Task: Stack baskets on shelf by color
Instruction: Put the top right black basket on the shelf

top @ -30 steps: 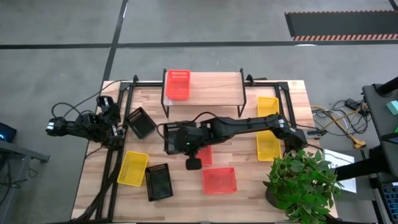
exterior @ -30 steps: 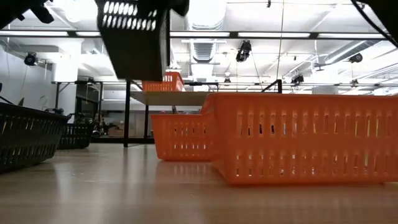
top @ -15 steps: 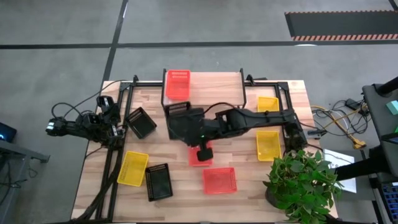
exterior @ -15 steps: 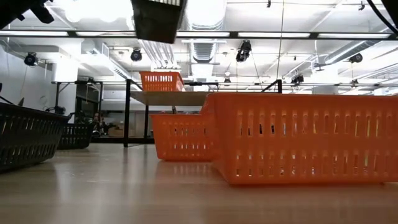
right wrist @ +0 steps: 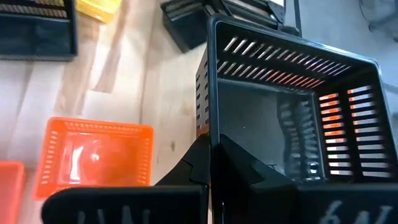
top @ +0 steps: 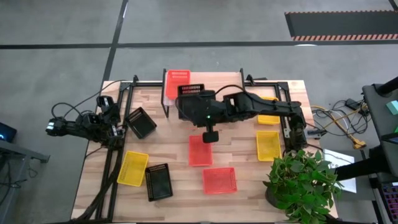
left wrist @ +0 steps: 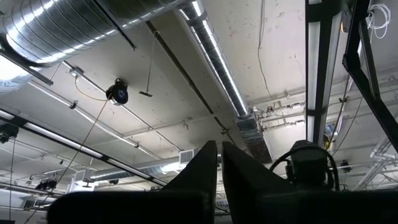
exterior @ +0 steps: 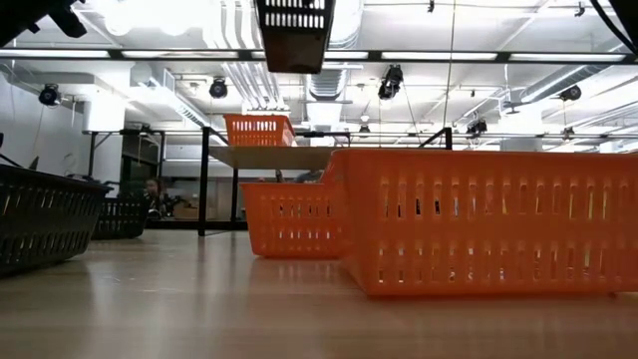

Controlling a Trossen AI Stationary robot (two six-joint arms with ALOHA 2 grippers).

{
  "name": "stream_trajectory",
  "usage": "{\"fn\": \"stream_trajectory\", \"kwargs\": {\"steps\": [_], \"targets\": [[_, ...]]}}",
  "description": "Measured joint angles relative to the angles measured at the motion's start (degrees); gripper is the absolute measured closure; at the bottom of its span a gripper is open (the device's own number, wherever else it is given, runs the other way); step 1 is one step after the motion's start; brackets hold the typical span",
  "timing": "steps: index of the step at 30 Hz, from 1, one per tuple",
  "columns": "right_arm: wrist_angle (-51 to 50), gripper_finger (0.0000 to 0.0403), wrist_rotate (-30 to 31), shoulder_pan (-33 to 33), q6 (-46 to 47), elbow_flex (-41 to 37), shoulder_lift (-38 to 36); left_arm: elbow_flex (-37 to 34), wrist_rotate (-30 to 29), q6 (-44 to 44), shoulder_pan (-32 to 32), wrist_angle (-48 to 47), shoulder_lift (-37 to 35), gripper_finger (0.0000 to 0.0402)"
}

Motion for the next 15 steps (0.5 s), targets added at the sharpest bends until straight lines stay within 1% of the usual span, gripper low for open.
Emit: {"fn": "stream_trajectory", "kwargs": {"steps": [8,15], "targets": [[-1.0,0.0394,0.0,-1.4,-0.2,-0.5,0.0,0.0,0.0,0.0,0.0,0.0,0.0,0.0394],[-0.6,0.0394,-0.1,-3.0,0.4,-3.6,0.0,0.0,0.0,0.0,0.0,0.0,0.0,0.0394]]}}
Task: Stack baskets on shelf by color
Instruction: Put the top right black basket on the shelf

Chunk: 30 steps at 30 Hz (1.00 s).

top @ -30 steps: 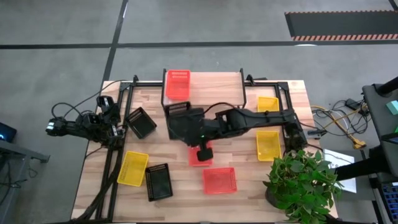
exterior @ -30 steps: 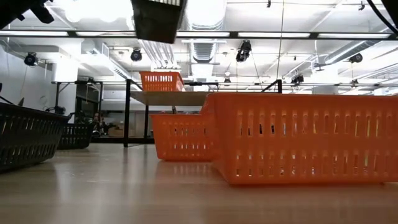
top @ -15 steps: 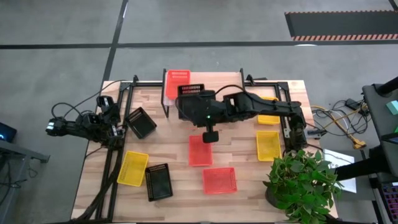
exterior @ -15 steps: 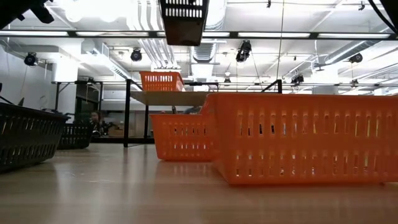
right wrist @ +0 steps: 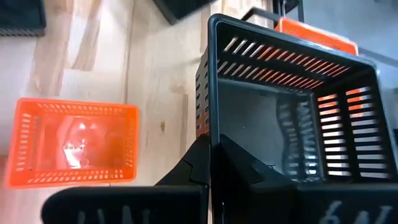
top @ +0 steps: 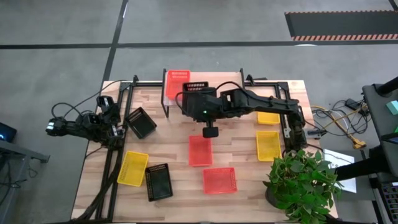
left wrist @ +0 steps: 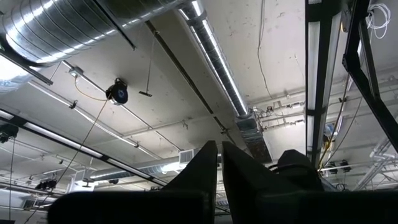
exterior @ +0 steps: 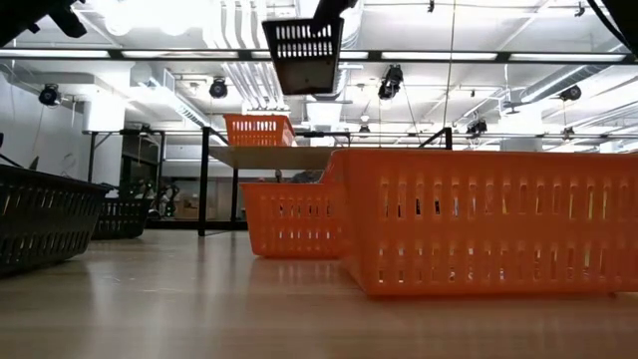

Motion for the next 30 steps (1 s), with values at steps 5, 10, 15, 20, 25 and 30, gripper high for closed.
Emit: {"fn": "stream_trajectory", "kwargs": {"steps": [5,10,15,20,25,30], "targets": [[2.2,0.0394,-0.6,-0.6,-0.9,-3.0,-0.1,0.0,0.0,0.0,0.0,0.0,0.0,0.0394],[4.6,0.0394,-1.2,-0.9,-2.2,-5.3,-0.4,0.0,0.0,0.0,0.0,0.0,0.0,0.0394],[5.9,0.0394,-3.0,-1.1,-3.0,-5.7,-1.0,0.0,0.0,0.0,0.0,0.0,0.0,0.0394],[8.2,0.0394,-3.7,-1.4,-3.8,-7.6,-2.4,0.0,0.0,0.0,0.0,0.0,0.0,0.0394],[13.6,0.0394,-3.7,-2.1,-4.3,-14.9,-6.5,0.0,0.0,0.0,0.0,0.0,0.0,0.0394],[21.9,0.0394,-3.8,-3.5,-5.2,-25.5,-13.4,0.0,0.0,0.0,0.0,0.0,0.0,0.0394]]}}
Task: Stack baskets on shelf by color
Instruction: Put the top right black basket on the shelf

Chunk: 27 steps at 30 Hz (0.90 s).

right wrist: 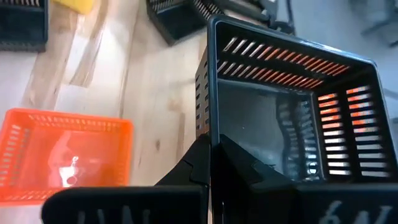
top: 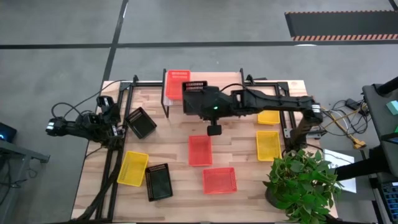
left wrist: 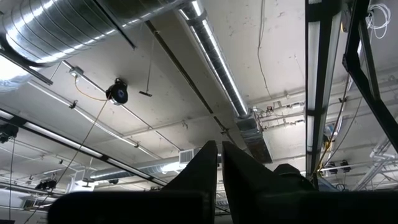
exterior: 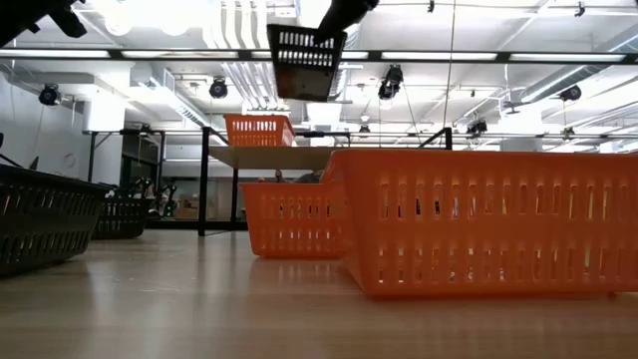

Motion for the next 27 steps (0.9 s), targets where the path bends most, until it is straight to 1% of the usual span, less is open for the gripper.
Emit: {"fn": "stream_trajectory", "kwargs": {"steps": [3,6,8,11,14,17,27], "targets": [[5.0,0.0394,0.0,-2.4,-0.6,-6.6,-3.9,0.0,0.0,0.0,0.0,0.0,0.0,0.0394],[7.7,0.0394,-0.3,-5.5,-0.4,-11.6,-6.4,0.0,0.0,0.0,0.0,0.0,0.0,0.0394],[9.8,0.0394,-2.7,-8.1,-0.3,-14.3,-7.7,0.0,0.0,0.0,0.0,0.0,0.0,0.0394],[12.9,0.0394,-8.1,-11.9,-0.3,-17.1,-8.2,0.0,0.0,0.0,0.0,0.0,0.0,0.0394],[13.6,0.0394,-10.1,-14.7,-0.4,-18.1,-7.4,0.0,0.0,0.0,0.0,0.0,0.0,0.0394],[13.7,0.0394,-10.5,-16.1,-0.8,-18.1,-6.4,0.0,0.0,0.0,0.0,0.0,0.0,0.0394],[15.8,0.0394,-10.9,-16.6,-2.7,-18.1,-4.4,0.0,0.0,0.0,0.0,0.1,0.0,0.0394]]}}
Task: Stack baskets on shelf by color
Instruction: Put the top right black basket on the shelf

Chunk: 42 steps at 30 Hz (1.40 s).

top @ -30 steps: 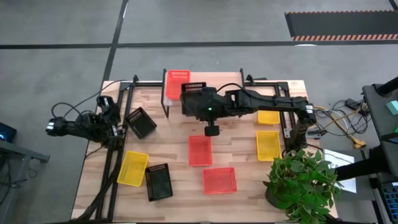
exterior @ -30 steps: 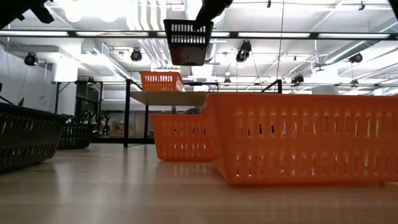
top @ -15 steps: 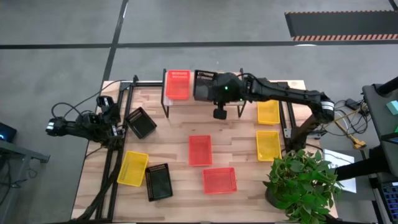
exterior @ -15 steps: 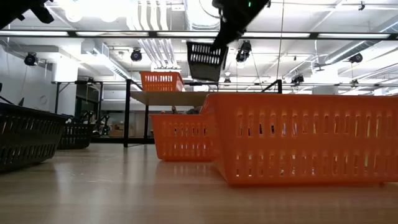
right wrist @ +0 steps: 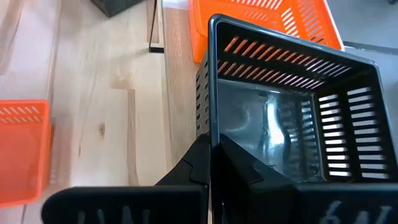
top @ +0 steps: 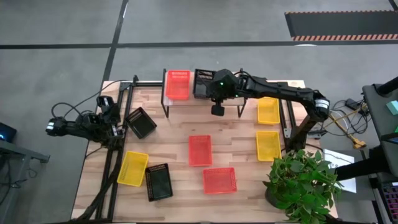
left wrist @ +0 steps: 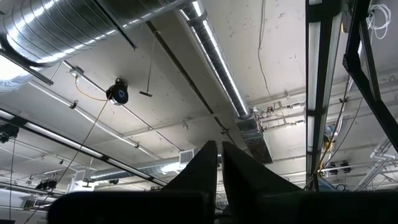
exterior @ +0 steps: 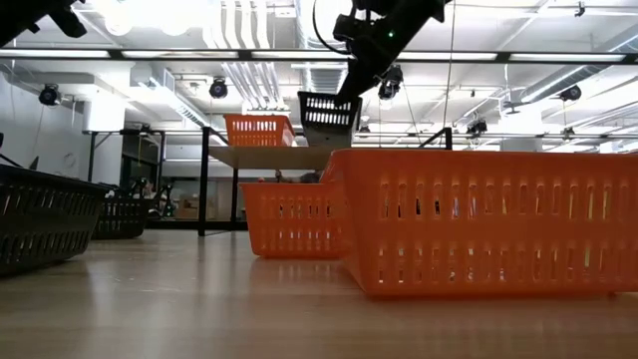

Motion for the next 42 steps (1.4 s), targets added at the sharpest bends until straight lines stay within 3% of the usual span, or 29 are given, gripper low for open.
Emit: {"fn": "stream_trajectory", "kwargs": {"steps": [13,42], "targets": [[0.9,0.0394,0.6,-0.1,-1.2,0.0,3.3,0.0,0.0,0.0,0.0,0.0,0.0,0.0394],[-0.1,0.0387,3.7,-0.1,-3.1,0.0,3.2,0.0,0.0,0.0,0.0,0.0,0.0,0.0394]]}}
